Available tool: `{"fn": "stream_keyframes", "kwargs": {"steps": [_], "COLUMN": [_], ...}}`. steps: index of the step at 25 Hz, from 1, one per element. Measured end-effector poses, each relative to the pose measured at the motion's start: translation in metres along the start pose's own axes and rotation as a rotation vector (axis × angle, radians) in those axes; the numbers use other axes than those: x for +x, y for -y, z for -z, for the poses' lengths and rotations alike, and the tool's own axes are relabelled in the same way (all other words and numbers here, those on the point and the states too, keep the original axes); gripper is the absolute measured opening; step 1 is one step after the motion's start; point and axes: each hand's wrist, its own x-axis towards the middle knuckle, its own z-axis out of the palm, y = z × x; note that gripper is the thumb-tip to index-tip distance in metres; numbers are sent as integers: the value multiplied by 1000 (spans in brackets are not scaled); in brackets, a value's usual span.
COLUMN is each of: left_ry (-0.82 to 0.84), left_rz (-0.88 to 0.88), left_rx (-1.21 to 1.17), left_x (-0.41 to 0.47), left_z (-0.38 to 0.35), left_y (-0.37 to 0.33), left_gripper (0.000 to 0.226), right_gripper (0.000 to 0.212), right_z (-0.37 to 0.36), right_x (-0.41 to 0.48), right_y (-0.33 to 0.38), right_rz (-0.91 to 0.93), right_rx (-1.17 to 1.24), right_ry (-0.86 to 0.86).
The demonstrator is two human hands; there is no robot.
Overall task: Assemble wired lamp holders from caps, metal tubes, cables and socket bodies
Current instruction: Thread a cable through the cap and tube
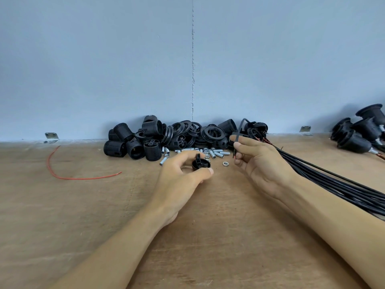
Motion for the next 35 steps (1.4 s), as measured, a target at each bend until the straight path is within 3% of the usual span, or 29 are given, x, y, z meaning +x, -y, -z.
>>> {"fn": "stream_keyframes", "kwargs": {"steps": [8, 12, 18, 30, 35], "left_ry": [37, 51, 84, -12, 22], "left_rz": [-72, -79, -118, -78, -116], "left_rx": [106, 167, 205, 195, 199], "left_x": [-1, -1, -2, -1, -2], "left_z": [-1, -3, -4, -4, -4], "left_y": [3, 4, 3, 8, 6], "left_gripper": [36, 41, 41, 40, 41], "right_gripper": [21, 22, 20, 4, 4], "right_z": [-2, -5, -9, -8, -9], "right_x": [-8, -12, -19, -19, -22], "right_y": [-8, -7, -10, -6, -13], "right_rz": [135, 233, 374, 383, 385], "right_rx": [-283, -345, -680, -446, -611], "right_ry": [205, 207, 201, 185, 268]}}
